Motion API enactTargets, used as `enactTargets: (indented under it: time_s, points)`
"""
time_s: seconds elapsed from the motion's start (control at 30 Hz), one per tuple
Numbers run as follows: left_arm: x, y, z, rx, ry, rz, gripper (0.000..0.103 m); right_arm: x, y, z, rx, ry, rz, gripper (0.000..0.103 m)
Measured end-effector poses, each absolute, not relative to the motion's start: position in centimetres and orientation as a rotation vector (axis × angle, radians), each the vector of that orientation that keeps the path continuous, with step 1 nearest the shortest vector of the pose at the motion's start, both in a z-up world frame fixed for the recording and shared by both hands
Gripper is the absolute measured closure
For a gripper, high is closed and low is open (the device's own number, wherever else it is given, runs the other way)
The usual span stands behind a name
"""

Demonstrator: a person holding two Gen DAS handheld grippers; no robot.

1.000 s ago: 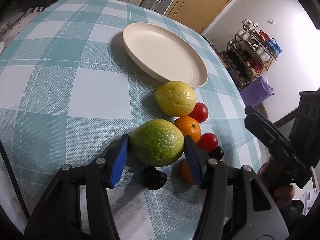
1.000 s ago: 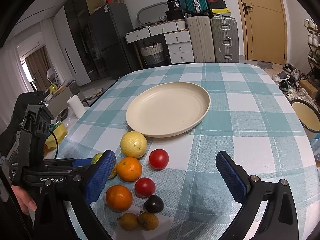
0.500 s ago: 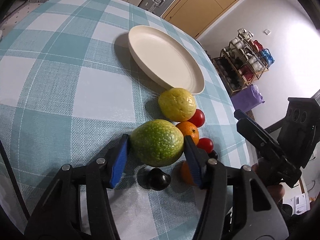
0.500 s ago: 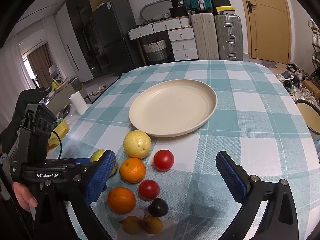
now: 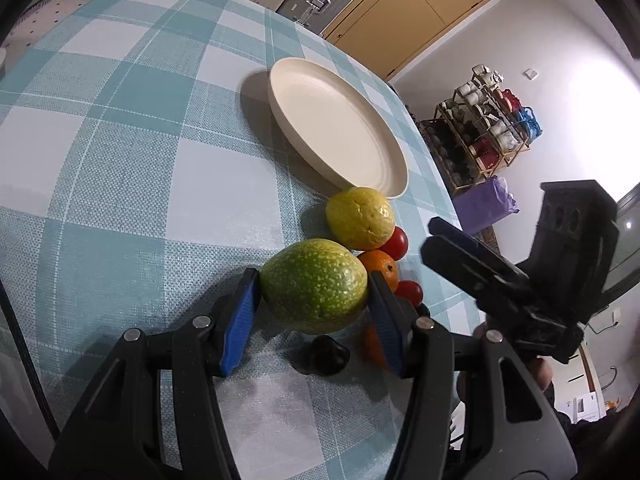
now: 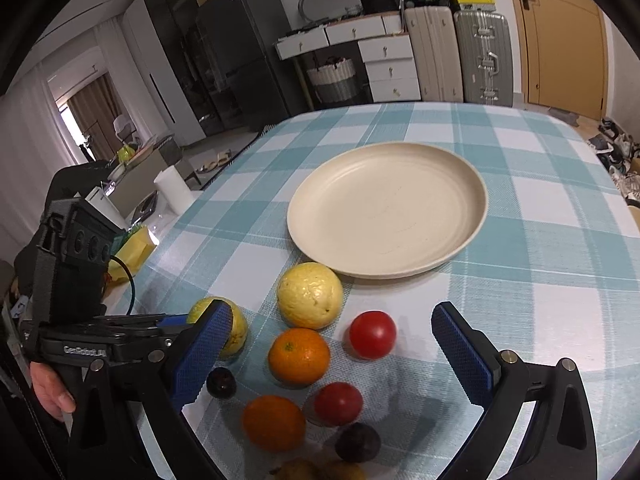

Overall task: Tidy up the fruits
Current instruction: 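Move the right tool to the yellow lemon and close on it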

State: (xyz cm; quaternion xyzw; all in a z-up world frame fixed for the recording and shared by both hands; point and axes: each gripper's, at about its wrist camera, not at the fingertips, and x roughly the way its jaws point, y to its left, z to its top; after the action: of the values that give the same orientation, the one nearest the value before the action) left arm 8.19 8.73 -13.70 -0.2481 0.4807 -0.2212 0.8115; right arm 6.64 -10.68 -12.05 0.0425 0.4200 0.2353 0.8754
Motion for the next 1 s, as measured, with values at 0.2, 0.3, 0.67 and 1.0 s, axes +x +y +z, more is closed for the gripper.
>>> enactTargets:
  time_s: [0.2,0.3,0.67,1.0]
  points:
    - [8.1,9.4,-13.7,-0.524,1.021,-0.453,0.052,7.7,-9.4,-12.9,0.068,0.918,0.501,0.001]
    - [8.3,9.7,-14.0,-0.532,1.025,-0.453,0.052,8.2,-8.8,-13.2,0.057,0.939,0.504,0.001]
    - [8.7,10.2,-14.5,-0.547,1.039,-0.464,0.052,9.7,-6.8,-14.1,0.020,0.987,0.512,0.005]
    - [8.8,10.4,-14.4,-0.542,1.036,-0.461,0.052,10.4,-5.6,-14.6,-0.039,1.026,0.482,0.024]
